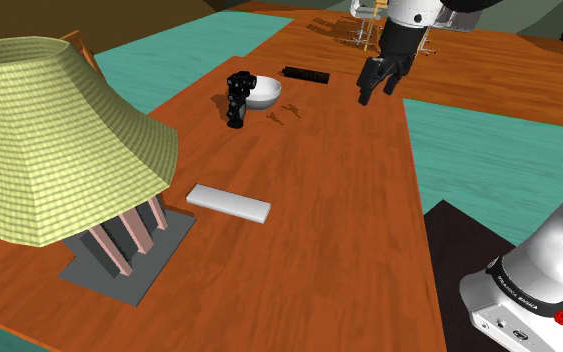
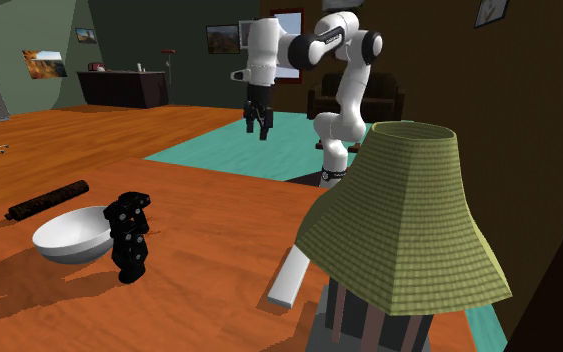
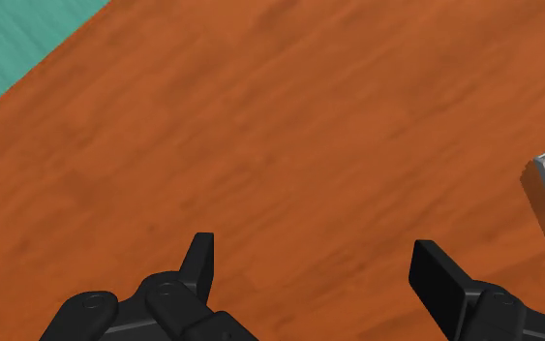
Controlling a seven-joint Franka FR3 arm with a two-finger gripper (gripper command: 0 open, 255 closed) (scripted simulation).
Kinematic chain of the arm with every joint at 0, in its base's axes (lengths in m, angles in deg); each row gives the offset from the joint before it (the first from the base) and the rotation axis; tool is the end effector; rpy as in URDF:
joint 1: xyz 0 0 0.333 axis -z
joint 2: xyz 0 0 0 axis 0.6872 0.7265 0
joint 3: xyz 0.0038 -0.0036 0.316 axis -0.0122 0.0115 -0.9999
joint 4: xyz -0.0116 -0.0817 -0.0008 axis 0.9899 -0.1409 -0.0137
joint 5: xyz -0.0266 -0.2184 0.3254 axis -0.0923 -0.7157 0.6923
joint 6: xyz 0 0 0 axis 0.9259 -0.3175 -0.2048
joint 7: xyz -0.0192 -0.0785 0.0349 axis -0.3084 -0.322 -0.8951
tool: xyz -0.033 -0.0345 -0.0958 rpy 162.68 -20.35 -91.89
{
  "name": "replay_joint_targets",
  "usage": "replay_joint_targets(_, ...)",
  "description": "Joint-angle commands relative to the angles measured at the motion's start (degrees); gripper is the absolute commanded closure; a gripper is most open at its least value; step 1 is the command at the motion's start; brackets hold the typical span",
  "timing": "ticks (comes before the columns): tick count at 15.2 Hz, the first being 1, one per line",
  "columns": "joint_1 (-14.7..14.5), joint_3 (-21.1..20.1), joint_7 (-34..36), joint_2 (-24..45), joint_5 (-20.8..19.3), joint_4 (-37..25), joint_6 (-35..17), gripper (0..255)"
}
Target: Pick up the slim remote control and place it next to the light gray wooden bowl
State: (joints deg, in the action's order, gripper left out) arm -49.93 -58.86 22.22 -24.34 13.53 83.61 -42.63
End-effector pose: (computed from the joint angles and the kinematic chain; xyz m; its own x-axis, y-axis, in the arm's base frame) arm 0.4328 0.0826 0.5320 0.9943 0.0057 0.1060 0.0014 -0.9992 0.0411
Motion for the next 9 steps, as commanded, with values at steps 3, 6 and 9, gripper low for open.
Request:
replay_joint_targets(3, -1.9, -2.4, 0.9, 6.4, 0.6, -2.4, -3.3, 0)
replay_joint_targets(6, -3.1, -4.1, 1.5, 11.4, 0.7, -4.8, -5.2, 0)
replay_joint_targets(9, -4.4, -5.7, 2.2, 16.4, 0.5, -7.7, -6.8, 0)
